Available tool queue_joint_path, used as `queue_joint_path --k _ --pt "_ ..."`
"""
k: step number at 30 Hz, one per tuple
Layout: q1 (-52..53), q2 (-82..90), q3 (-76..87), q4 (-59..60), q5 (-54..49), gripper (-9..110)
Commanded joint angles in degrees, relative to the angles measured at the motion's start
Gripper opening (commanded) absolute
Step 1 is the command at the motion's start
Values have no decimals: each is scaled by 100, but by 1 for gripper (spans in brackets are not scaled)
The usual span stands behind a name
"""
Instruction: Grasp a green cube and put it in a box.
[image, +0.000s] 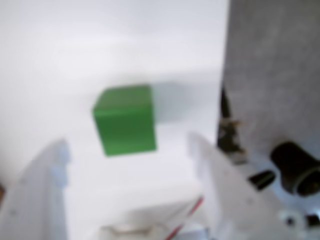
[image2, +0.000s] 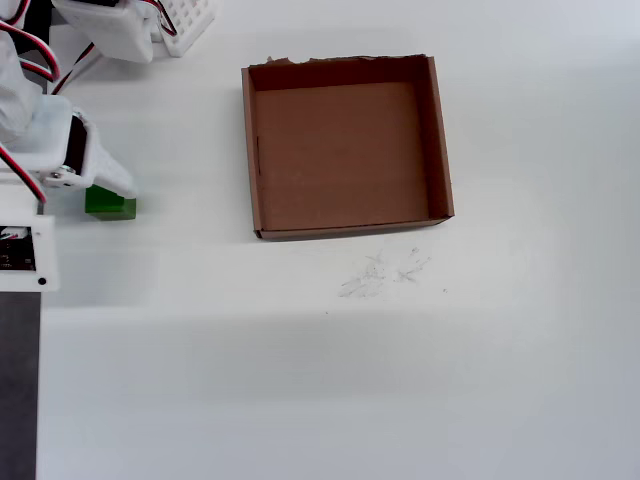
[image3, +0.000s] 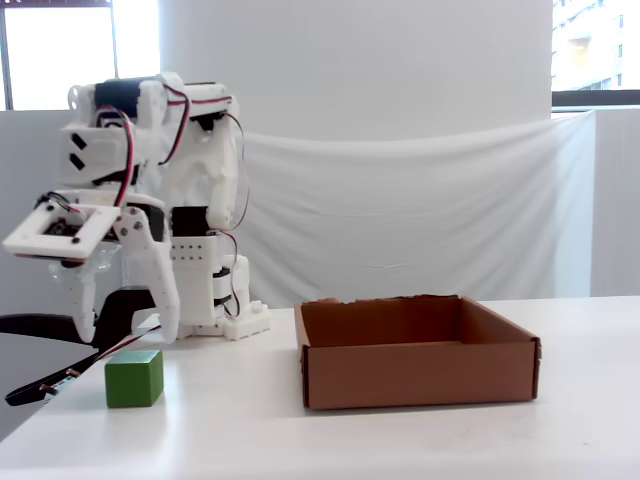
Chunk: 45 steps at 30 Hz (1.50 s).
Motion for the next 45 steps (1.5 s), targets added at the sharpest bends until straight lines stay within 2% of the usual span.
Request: queue_joint_path --k 1,13,35,45 --pt "-53 18 -9 -316 -141 31" --pt "-237 -334 562 -1116 -105 30" --pt "-360 -343 1063 -1714 -97 19" --pt "-378 -352 967 -1617 -97 17"
